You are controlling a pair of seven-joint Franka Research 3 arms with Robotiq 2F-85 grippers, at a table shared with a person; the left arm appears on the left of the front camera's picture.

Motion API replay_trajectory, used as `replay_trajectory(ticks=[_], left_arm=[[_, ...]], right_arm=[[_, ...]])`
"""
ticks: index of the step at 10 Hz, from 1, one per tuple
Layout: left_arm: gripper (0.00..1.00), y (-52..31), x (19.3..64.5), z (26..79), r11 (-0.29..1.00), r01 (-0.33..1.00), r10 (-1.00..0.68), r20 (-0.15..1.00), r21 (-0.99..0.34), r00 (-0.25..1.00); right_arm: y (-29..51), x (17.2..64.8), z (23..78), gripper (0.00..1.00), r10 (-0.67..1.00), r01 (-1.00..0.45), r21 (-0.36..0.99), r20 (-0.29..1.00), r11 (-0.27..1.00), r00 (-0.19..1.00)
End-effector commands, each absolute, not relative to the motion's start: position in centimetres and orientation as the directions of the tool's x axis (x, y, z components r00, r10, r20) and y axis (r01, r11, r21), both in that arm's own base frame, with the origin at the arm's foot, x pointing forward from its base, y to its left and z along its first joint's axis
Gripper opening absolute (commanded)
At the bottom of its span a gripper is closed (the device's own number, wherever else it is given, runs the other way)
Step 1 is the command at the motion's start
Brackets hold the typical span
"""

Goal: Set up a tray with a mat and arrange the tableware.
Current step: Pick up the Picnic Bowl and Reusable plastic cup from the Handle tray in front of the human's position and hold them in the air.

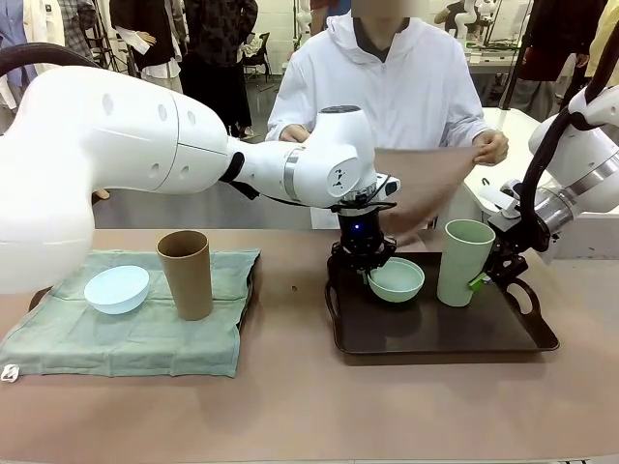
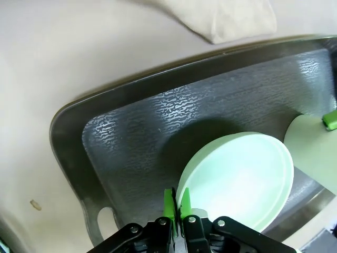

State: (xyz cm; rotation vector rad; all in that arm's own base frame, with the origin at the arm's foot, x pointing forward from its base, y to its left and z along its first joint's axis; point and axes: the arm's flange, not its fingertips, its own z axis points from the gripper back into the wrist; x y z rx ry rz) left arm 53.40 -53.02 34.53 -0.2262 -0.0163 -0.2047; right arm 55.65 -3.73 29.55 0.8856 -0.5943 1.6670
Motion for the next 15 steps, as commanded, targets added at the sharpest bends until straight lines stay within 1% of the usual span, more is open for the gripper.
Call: replay_trajectory(ticks=[1,2,3,4,5,7,9,10,12,14,15], left_arm=[[0.0,-53.0,53.3,34.9,0.967,0.168,-0.162,0.045,-0.19,0.986],[0.0,-52.9,53.3,34.9,0.969,0.164,-0.16,0.036,-0.186,0.986],[0.0,-52.6,53.2,35.2,0.971,0.152,-0.152,0.014,-0.184,0.988],[0.0,-52.2,53.0,36.2,0.97,0.148,-0.15,0.007,-0.193,0.989],[0.0,-51.8,52.5,37.5,0.968,0.145,-0.148,0.003,-0.205,0.989],[0.0,-51.7,50.7,41.1,0.968,0.158,-0.156,0.024,-0.197,0.987],[0.0,-52.0,48.7,46.1,0.963,0.172,-0.158,0.082,-0.207,0.984],[0.0,-52.5,46.9,49.2,0.963,0.174,-0.153,0.115,-0.206,0.982],[0.0,-53.6,44.7,54.2,0.96,0.185,-0.146,0.187,-0.21,0.971],[0.0,-54.1,42.5,57.4,0.958,0.183,-0.125,0.254,-0.221,0.959],[0.0,-53.8,42.3,57.8,0.961,0.165,-0.104,0.264,-0.222,0.959]], right_arm=[[-4.1,56.4,29.5,0.21,0.594,-0.962,0.076,0.798,-0.262,-0.099],[-4.2,56.2,29.7,0.0,0.595,-0.966,0.071,0.798,-0.25,-0.096],[-4.4,55.4,30.9,0.0,0.604,-0.97,0.078,0.793,-0.231,-0.08],[-4.4,54.1,33.2,0.0,0.606,-0.973,0.053,0.79,-0.226,-0.097],[-4.7,52.6,35.8,0.0,0.634,-0.981,0.04,0.768,-0.19,-0.091],[-4.9,49.0,42.5,0.0,0.69,-0.987,-0.022,0.712,-0.161,-0.128],[-4.8,46.3,47.7,0.0,0.711,-0.987,-0.07,0.687,-0.142,-0.151],[-4.4,44.7,50.3,0.0,0.718,-0.988,-0.083,0.68,-0.129,-0.151],[-3.8,42.7,54.6,0.0,0.722,-0.986,-0.125,0.671,-0.113,-0.168],[-3.6,41.0,57.2,0.0,0.712,-0.982,-0.158,0.678,-0.102,-0.182],[-4.0,41.3,57.2,0.0,0.7,-0.982,-0.155,0.69,-0.107,-0.186]])
